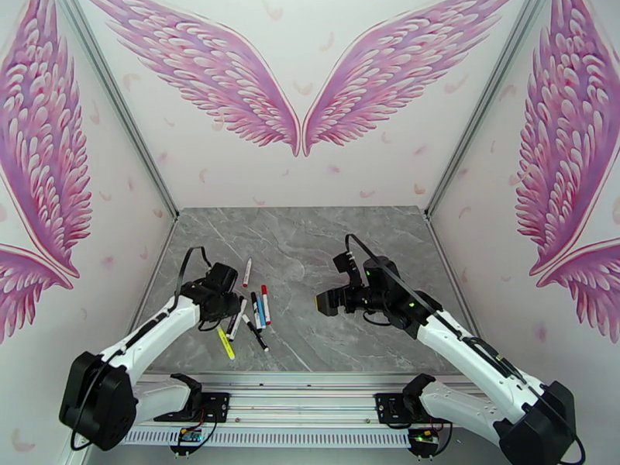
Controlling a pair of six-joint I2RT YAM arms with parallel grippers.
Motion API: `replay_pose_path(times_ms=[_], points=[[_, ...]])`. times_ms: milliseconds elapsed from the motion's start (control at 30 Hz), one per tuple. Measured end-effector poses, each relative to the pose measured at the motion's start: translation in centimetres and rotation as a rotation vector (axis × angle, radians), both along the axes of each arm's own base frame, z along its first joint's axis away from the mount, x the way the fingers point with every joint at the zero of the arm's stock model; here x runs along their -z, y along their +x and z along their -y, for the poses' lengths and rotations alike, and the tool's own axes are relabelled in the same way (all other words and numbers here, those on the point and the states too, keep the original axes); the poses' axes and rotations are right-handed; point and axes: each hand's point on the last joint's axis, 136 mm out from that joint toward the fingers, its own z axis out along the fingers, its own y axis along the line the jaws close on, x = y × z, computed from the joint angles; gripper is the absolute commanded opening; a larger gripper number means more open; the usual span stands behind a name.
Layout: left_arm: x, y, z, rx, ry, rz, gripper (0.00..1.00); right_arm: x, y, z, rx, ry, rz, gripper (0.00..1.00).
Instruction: Open the pen caps
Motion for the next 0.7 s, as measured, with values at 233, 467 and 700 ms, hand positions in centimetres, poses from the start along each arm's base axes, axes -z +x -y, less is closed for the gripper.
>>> replay_pose_path(times_ms=[233, 467, 700], points=[[2.4, -3.8, -1.5, -0.116, 0.019, -0.056, 0.4, 0.5, -0.5, -0.3, -0.015, -0.003, -0.01, 0.99], [3.8, -4.8, -1.7, -0.156, 0.019, -0.077, 0.39, 0.6, -0.8, -0.5, -0.024, -0.001, -0.014, 0.99], [4.8, -4.6, -1.0, -0.151, -0.02, -0.076, 0.39, 1.0, -1.3, -0.4, -0.02, 0.002, -0.025, 0.99]])
